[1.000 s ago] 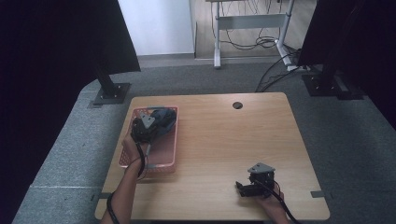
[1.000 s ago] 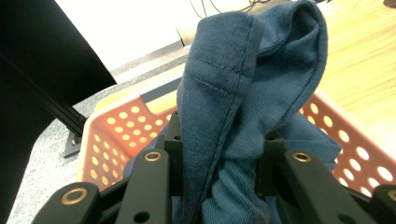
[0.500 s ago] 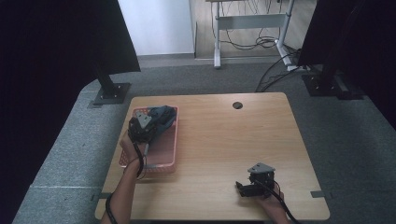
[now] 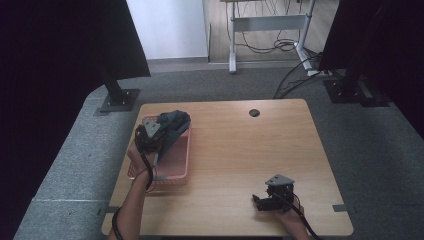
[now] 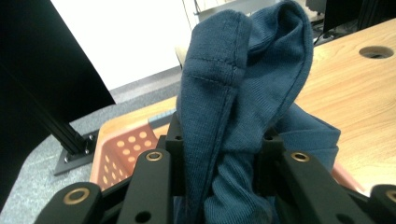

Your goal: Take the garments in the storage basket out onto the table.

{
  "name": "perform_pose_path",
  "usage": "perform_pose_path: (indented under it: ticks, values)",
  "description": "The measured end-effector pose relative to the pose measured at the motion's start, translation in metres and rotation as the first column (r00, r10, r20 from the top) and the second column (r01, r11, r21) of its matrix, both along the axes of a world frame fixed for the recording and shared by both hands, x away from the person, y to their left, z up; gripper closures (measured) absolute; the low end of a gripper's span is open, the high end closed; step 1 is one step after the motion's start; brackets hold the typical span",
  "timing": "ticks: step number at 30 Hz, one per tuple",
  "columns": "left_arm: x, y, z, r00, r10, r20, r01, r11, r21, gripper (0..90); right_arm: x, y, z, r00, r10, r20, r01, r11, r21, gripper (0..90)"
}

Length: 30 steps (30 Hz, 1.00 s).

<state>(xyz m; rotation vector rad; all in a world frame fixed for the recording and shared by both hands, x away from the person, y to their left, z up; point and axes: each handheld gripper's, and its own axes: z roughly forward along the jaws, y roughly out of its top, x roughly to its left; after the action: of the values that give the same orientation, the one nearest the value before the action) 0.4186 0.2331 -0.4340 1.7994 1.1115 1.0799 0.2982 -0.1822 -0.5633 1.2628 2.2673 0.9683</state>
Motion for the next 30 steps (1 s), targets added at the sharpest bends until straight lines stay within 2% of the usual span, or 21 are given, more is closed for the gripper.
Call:
perform_pose_path:
  ticks: [7,18,30]
  values:
    - [-0.003,0.000,0.007,0.9998,0.004,0.022,-0.004,0.9999,-0.010,66.5,0.000,0.000,0.000,1.0000,-0.001,-0.002,0.001,1.000,0.001,0.8]
    - [-0.012,0.000,0.016,0.9982,0.012,0.058,-0.013,0.9999,0.006,66.4,0.000,0.000,0.000,1.0000,-0.001,-0.001,0.001,1.000,0.001,0.8]
    - [-0.022,0.003,0.026,0.9944,0.008,0.105,-0.003,0.9989,-0.046,66.4,0.000,0.000,0.000,1.0000,-0.001,0.000,0.001,1.000,0.002,0.8]
